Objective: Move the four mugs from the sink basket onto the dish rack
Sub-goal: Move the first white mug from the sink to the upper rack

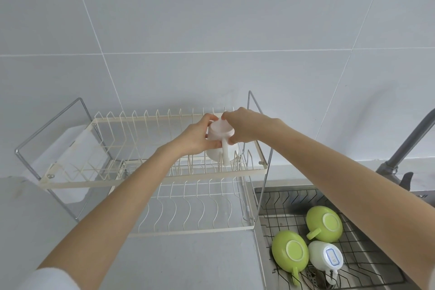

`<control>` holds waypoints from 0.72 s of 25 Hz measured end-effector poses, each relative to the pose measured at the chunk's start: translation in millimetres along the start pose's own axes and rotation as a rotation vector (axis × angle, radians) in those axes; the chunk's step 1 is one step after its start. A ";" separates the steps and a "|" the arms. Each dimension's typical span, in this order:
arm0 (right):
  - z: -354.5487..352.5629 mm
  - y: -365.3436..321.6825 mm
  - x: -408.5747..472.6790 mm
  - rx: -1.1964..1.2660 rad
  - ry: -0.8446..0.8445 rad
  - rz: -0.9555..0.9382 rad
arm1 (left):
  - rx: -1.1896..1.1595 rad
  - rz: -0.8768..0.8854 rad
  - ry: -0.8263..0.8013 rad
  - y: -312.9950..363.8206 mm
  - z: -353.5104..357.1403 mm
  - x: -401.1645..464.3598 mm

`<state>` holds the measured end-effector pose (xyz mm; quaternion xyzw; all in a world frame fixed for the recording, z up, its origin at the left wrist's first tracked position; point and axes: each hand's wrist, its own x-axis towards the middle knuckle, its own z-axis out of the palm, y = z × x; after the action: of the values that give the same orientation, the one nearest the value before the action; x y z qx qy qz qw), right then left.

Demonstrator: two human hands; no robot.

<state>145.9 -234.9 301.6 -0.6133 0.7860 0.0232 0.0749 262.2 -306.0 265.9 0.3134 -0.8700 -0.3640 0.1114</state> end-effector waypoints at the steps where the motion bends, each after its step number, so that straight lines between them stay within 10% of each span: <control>1: -0.3 0.3 0.2 -0.005 -0.005 0.000 | 0.006 -0.002 0.000 -0.2 0.2 0.1; 18: -23.8 45.1 -112.9 -0.042 0.236 -0.069 | 0.699 0.176 0.279 85.8 -8.0 -65.0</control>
<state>126.8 -118.4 339.1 -0.6400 0.7669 -0.0352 -0.0304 276.4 -223.6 334.2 0.3030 -0.9416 0.0119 0.1461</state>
